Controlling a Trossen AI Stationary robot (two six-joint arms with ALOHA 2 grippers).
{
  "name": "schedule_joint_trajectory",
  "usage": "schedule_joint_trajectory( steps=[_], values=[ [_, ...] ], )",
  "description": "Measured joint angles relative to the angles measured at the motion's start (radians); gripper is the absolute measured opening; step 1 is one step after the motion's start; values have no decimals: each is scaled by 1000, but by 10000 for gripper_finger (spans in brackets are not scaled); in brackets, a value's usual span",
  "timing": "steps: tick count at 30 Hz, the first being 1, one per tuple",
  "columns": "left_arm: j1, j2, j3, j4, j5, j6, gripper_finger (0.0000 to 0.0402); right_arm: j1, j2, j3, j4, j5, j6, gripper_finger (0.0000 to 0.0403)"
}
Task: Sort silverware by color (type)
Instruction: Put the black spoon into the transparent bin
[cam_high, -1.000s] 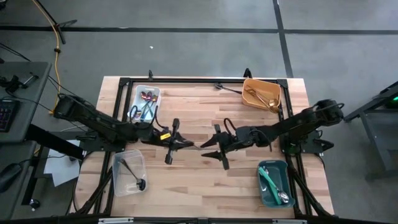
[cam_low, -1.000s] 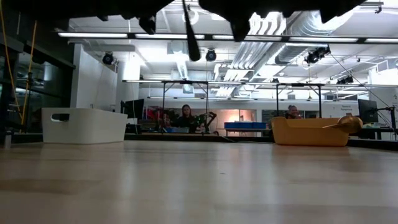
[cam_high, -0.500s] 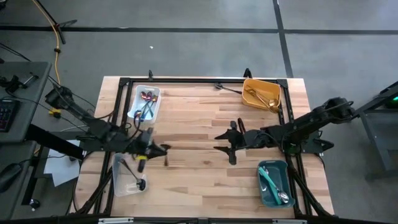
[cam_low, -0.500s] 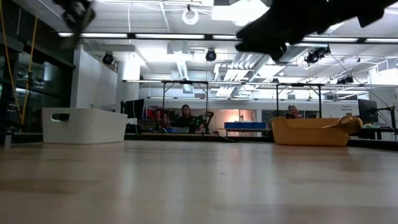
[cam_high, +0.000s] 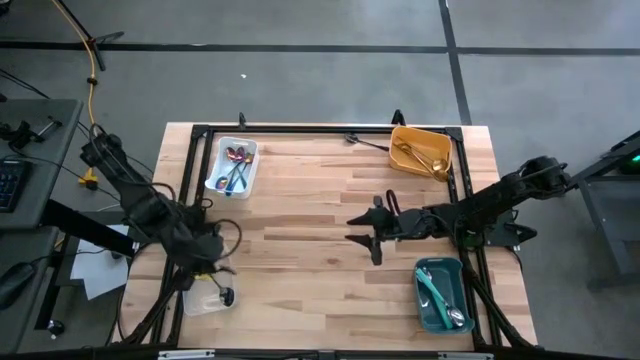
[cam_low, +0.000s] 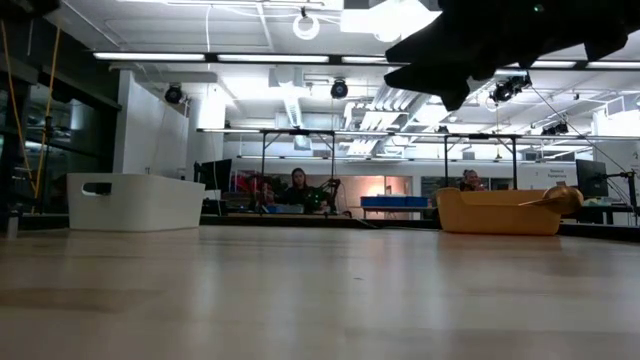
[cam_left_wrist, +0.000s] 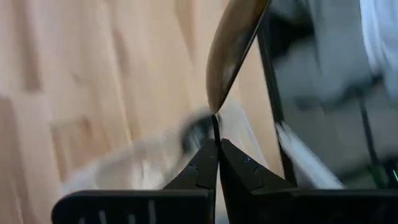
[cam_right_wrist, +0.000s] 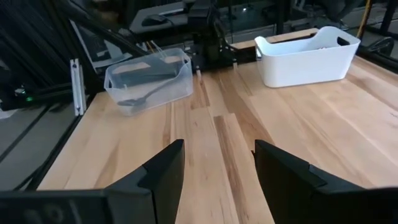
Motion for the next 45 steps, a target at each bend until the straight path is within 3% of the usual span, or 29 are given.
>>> schedule_joint_trajectory(
  steps=[5, 10, 23, 45],
  values=[
    [0, 87, 34, -70, 252, 200, 0, 0, 0, 0, 2, 23, 2, 189],
    [3, 188, 34, -135, 375, 458, 0, 0, 0, 0, 1, 23, 11, 189],
    [64, 364, 34, -238, 311, 752, 0, 0, 0, 0, 0, 23, 8, 189],
    [72, 556, 34, -161, 378, 876, 0, 0, 1, 0, -27, 22, 8, 189]
  ],
)
